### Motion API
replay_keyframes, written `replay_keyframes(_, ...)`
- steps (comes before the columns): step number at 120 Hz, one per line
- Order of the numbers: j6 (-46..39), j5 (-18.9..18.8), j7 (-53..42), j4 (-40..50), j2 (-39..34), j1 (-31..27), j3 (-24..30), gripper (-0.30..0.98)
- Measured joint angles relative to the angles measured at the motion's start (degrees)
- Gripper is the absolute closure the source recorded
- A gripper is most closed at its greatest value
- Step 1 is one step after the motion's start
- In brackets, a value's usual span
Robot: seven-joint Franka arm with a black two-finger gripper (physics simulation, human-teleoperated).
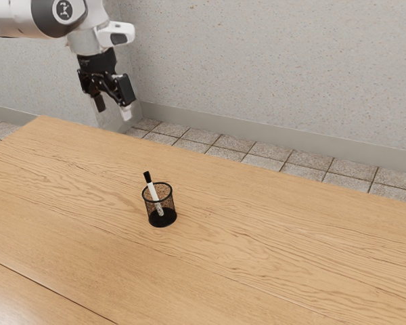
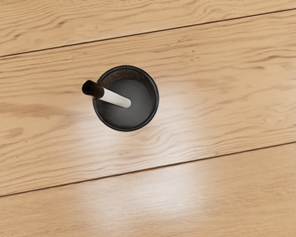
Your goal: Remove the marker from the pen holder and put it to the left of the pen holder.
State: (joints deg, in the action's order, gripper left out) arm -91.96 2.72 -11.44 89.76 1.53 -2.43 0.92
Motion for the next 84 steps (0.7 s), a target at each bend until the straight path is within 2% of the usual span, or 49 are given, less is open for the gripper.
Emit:
replay_keyframes(41,-1.28,0.22,-1.81,0.05,0.57,-1.31,-0.22,0.00)
replay_keyframes(84,-2.96,6.00,-3.88,-1.95,13.06,-0.21,-3.34,0.00)
